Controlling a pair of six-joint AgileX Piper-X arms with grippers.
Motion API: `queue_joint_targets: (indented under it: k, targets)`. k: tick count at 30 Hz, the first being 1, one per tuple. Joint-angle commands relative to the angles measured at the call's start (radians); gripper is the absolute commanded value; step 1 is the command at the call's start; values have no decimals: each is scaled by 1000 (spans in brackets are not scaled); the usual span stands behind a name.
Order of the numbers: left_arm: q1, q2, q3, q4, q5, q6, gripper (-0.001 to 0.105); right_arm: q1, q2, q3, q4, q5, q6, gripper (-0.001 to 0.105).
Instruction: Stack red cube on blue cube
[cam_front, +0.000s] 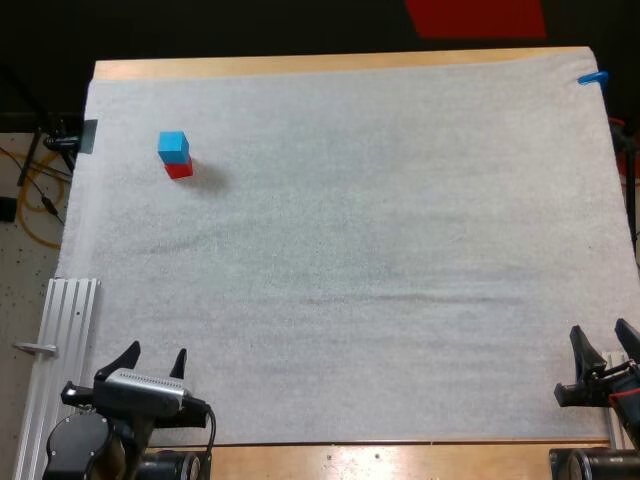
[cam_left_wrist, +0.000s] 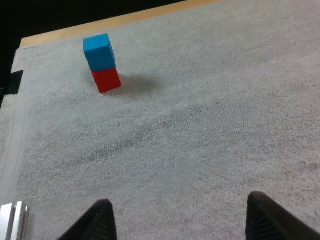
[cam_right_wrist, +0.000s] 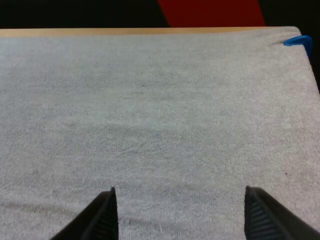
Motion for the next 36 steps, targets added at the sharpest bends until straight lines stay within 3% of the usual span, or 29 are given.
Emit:
queue_joint_targets:
  k: [1,12,21,27,31,36]
  targets:
    - [-3,-140,1,-20,-21,-16,56,0,-40,-2,-12,-1,-6,54]
    - [-3,-105,1,-34,-18,-16,56,2,-16,-13,-12,-37,-6,54]
    - [-3,45,-82,-34,-65,-16,56,2,211,-160,-39,-168,-13,54]
    - [-3,136,-133,-39,-65,-16,56,2,378,-260,-106,-331,-21,54]
    - [-3,157,-148,-84,-65,-16,56,2,490,-328,-144,-447,-98,54]
    - [-3,158,-147,-101,-81,-16,56,2,587,-385,-173,-461,-147,54]
